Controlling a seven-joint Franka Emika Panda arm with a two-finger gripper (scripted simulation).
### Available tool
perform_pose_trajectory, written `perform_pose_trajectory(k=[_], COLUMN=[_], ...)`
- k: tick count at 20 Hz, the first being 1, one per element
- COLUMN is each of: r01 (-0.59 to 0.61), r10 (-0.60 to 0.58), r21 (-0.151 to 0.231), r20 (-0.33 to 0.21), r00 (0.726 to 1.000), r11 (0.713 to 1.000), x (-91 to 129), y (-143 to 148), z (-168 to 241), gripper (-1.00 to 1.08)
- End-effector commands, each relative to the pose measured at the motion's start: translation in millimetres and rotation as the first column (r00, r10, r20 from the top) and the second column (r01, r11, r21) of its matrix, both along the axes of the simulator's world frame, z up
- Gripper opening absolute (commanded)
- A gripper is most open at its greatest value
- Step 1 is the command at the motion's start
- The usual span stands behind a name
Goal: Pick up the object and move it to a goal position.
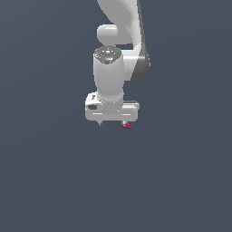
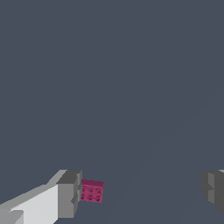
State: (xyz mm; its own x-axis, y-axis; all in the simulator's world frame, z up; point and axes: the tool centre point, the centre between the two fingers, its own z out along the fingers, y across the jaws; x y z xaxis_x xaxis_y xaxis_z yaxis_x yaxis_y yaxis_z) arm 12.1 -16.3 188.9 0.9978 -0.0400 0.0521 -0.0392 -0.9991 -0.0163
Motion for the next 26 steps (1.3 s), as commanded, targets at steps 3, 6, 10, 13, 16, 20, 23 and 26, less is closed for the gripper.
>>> perform_pose_trajectory(k=[3, 6, 10, 13, 16, 20, 23, 26], r01=[-0.003, -0.023, -0.072, -0.125, -0.191, -0.301, -0.391, -0.479], r10=[0.003, 0.023, 0.072, 0.125, 0.191, 0.3, 0.391, 0.478], r21=[0.0, -0.002, -0.007, -0.013, -0.018, -0.027, -0.032, -0.035], r20=[0.0, -0.001, -0.003, -0.006, -0.009, -0.017, -0.023, -0.03], r00=[1.0, 1.0, 0.997, 0.992, 0.982, 0.954, 0.92, 0.878], r11=[1.0, 1.0, 0.997, 0.992, 0.981, 0.953, 0.92, 0.877], x=[-0.1, -1.2, -4.1, -7.4, -11.5, -18.8, -25.2, -31.8], y=[0.2, 1.0, 3.2, 5.6, 8.7, 14.0, 18.7, 23.6], z=[-0.3, -2.4, -7.7, -13.3, -20.3, -31.7, -41.1, -50.3], gripper=[1.0, 1.0, 1.0, 1.0, 1.0, 1.0, 1.0, 1.0])
